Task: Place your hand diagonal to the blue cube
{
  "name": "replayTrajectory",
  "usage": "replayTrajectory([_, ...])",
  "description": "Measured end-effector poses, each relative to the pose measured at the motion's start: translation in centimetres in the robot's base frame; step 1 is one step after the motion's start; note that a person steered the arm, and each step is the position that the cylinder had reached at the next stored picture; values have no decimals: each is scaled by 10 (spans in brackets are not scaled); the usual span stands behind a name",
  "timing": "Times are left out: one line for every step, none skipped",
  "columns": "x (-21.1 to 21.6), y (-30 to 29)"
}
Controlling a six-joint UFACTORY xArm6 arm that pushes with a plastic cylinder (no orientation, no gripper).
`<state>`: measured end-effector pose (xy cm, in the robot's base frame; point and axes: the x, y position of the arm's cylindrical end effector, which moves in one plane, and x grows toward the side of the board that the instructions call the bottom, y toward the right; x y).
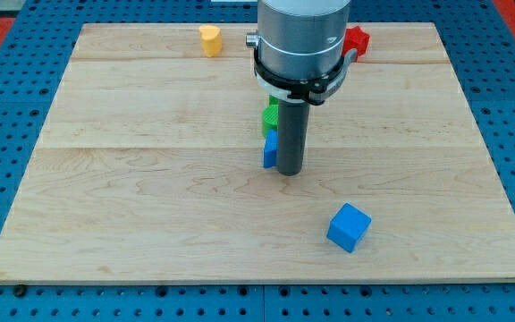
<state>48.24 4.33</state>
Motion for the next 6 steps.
replayTrajectory([16,73])
replayTrajectory([34,147])
replayTrajectory([85,163])
replayTrajectory([134,152])
replayTrajectory([136,141])
replayTrajectory([132,125])
